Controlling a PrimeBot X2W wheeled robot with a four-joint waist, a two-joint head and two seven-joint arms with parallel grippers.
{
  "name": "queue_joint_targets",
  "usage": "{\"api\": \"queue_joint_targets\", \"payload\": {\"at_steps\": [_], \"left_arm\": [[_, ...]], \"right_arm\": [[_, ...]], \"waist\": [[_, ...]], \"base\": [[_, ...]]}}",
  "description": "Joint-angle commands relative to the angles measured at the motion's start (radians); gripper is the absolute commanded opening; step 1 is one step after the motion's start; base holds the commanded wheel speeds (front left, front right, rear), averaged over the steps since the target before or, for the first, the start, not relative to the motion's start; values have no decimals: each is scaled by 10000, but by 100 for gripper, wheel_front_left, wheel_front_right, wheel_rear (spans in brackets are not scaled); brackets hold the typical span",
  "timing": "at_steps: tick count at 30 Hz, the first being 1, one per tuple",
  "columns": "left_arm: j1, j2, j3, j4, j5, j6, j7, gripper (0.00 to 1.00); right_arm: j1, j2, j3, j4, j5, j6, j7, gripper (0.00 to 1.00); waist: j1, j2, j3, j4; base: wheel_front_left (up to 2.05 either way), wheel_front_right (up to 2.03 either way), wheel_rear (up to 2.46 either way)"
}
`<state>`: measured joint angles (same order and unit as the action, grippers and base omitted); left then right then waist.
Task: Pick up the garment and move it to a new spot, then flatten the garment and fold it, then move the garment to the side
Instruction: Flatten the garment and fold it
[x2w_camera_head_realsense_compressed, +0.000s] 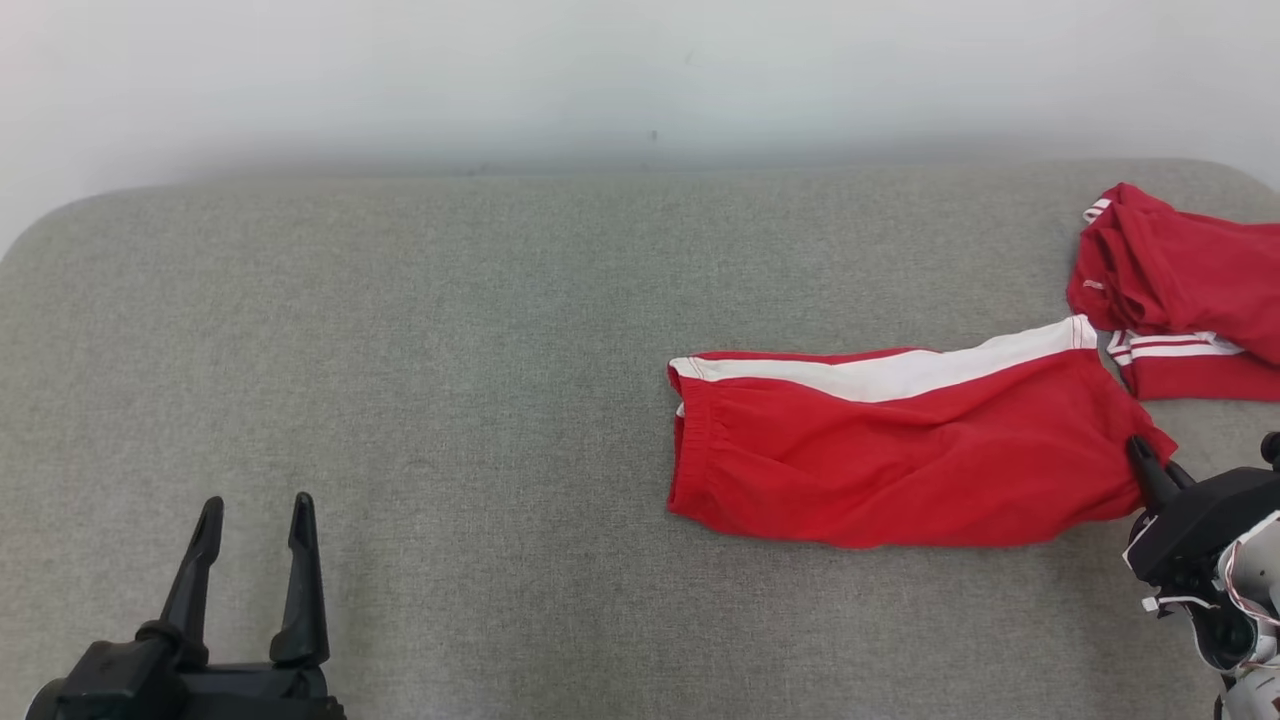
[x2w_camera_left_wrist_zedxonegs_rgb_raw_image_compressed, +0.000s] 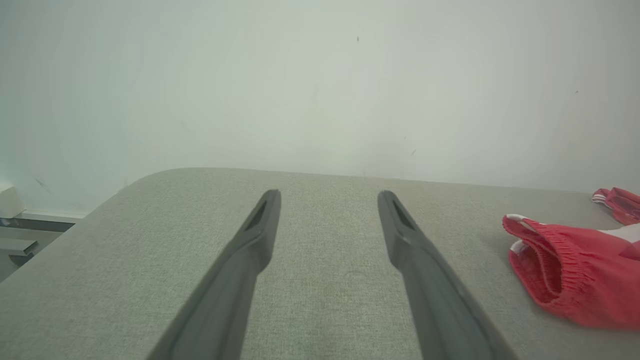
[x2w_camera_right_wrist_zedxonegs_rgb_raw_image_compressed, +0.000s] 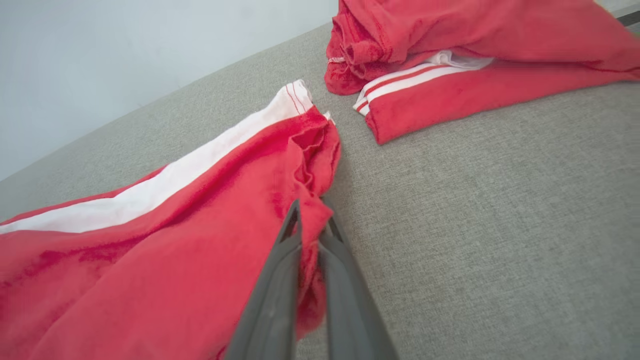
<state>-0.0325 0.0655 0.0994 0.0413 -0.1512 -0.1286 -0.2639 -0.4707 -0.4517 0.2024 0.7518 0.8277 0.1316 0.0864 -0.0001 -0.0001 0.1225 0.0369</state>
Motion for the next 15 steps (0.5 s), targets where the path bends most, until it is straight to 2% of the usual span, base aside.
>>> {"api": "queue_joint_targets", "payload": {"at_steps": [1, 11, 14, 15], "left_arm": [[39, 80, 62, -32, 60, -4, 0, 100], [203, 90, 138, 6, 50, -6, -2, 100], [219, 66, 130, 11, 43, -6, 0, 100], [180, 56, 72, 25, 31, -8, 0, 100]], "right_arm": [[70, 101, -117, -10, 63, -18, -189, 0], [43, 561, 62, -583, -41, -18, -773, 0], [-145, 809, 311, -1105, -128, -18, -955, 0], [-200, 1066, 468, -1512, -94, -18, -1067, 0]], "waist": [[1, 1, -66, -53], [1, 1, -175, -20], [1, 1, -181, -11], [1, 1, -187, 43]], "base": [[0, 0, 0], [0, 0, 0], [0, 0, 0], [0, 0, 0]]}}
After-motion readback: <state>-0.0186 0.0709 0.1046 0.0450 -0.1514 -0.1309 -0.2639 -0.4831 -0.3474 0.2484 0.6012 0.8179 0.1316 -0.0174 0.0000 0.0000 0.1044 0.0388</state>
